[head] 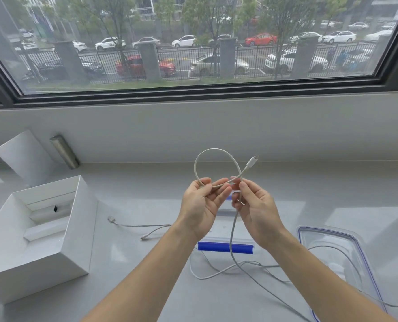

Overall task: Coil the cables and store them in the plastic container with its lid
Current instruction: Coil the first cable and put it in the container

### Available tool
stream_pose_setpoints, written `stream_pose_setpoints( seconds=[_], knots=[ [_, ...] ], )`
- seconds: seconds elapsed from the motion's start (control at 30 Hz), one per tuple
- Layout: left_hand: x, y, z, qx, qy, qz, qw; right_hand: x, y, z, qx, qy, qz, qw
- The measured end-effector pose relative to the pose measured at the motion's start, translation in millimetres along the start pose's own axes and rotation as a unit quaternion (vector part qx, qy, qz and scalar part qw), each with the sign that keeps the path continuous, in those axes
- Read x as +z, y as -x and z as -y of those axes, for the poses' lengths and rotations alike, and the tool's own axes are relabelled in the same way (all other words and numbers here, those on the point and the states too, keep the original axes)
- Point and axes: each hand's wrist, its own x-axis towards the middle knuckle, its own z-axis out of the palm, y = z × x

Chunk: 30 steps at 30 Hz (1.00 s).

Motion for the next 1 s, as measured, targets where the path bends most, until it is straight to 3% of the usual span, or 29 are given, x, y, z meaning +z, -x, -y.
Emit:
stream_pose_setpoints(
  seconds=[0.23,0.4,0.53,0.77,0.87,1.0],
  knots=[
    [7,7,14,-0.001,0.012,0.015,1.0,-3,-3,2,-0.014,0.03,-0.011,0.999],
    [8,4,24,0.021,-0.102,0.019,0.994,-6,-1,11,-0.024,-0.009,0.027,0.999],
    [5,4,33,-0.006,-0.265,0.082,0.961,-11,-3,24,-0.018,-0.03,0.052,0.998],
    [-1,10,39,-0.095,-0.421,0.229,0.872,-34,-6,47,0.0,-0.06,0.066,0.996],
    [-5,15,48,-0.118,-0.418,0.262,0.862,-39,-9,58,0.02,-0.074,0.065,0.995],
    [-17,12,49,-0.089,-0.435,0.238,0.864,-49,-13,73,0.047,-0.079,0.074,0.993]
  ],
)
